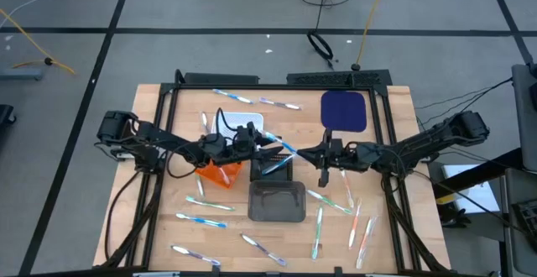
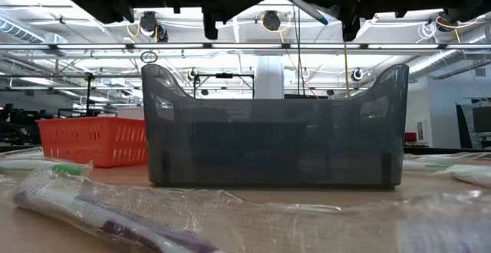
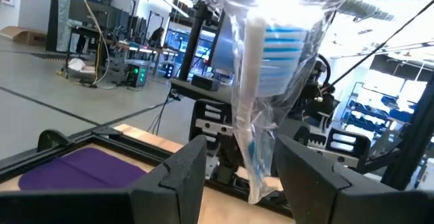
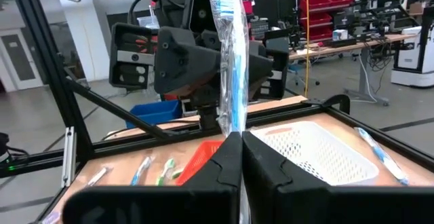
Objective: Pick & Place Toothbrushes
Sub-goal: Put the middle right blue toothbrush into the black basket
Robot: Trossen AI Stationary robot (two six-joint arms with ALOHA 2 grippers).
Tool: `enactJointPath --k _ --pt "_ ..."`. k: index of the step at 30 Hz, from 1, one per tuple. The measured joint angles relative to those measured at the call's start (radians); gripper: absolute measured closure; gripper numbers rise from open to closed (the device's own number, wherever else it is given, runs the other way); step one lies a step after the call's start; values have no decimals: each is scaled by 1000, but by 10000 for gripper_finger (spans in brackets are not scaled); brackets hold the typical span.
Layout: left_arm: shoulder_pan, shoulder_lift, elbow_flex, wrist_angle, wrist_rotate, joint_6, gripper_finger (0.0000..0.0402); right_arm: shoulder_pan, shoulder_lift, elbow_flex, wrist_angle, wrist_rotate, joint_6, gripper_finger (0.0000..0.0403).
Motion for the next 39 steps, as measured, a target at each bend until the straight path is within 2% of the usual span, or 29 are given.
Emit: enactJointPath --k 15,19,26,39 --pt "0 0 0 18 0 1 228 -2 62 -1 58 2 2 403" --pt "0 0 -1 15 0 1 269 -3 63 -1 55 2 1 403" --pt "-1 0 -1 12 23 7 389 -3 63 -1 48 3 1 403" --pt "-1 -2 -1 -12 31 8 396 -3 63 -2 33 2 -22 402"
